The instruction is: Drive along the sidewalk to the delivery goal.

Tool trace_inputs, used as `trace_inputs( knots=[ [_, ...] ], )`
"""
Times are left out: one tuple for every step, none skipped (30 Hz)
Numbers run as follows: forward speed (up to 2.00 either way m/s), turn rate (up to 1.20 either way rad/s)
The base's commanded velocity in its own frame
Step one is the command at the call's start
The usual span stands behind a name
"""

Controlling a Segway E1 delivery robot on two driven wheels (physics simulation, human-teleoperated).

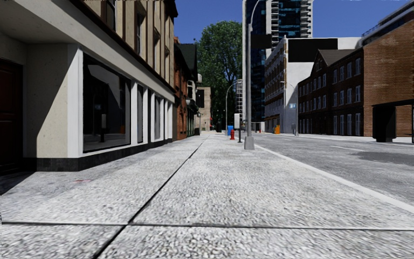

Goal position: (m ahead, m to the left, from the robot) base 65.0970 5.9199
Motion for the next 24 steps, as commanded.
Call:
trace_inputs(
  knots=[
    [2.0, -0.27],
    [2.0, -0.27],
    [2.0, -0.27],
    [2.0, -0.27],
    [2.0, -0.27],
    [2.0, -0.27],
    [2.0, -0.25],
    [2.0, -0.09],
    [2.0, -0.09],
    [2.0, 0.0],
    [2.0, 0.0],
    [2.0, 0.0],
    [2.0, 0.0],
    [2.0, 0.0],
    [2.0, 0.0],
    [2.0, 0.0],
    [2.0, 0.0],
    [2.0, 0.0],
    [2.0, 0.0],
    [2.0, 0.0],
    [2.0, 0.0],
    [2.0, 0.0],
    [2.0, 0.0],
    [2.0, 0.0]
  ],
)
